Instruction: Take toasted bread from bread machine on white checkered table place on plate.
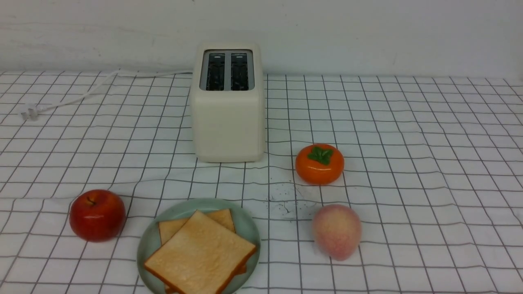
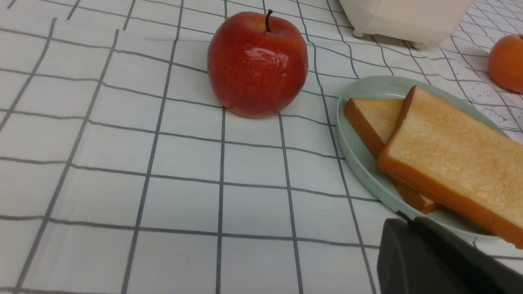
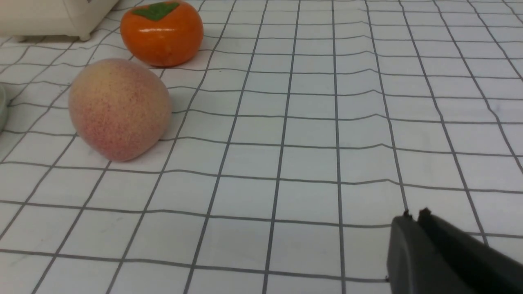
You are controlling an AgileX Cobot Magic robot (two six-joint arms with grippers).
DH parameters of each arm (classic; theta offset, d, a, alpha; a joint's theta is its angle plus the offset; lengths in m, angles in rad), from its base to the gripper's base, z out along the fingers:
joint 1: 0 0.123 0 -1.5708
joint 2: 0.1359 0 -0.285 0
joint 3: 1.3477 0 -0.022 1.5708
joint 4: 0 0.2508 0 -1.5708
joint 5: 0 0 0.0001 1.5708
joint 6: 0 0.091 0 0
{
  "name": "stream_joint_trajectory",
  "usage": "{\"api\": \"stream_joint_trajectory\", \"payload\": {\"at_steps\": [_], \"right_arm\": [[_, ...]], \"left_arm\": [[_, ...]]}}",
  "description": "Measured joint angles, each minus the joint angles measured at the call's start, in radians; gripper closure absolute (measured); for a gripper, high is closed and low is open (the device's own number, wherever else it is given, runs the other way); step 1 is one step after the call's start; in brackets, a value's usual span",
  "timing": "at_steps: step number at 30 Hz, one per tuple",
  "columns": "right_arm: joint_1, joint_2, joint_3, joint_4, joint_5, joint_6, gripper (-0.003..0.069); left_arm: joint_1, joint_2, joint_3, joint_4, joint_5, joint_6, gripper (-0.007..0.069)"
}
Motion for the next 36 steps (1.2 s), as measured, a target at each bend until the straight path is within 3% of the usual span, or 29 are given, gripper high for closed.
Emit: {"api": "stream_joint_trajectory", "payload": {"at_steps": [36], "right_arm": [[0.0, 0.0, 0.0, 0.0, 0.0, 0.0, 0.0606]], "left_arm": [[0.0, 0.0, 0.0, 0.0, 0.0, 0.0, 0.0627]]}}
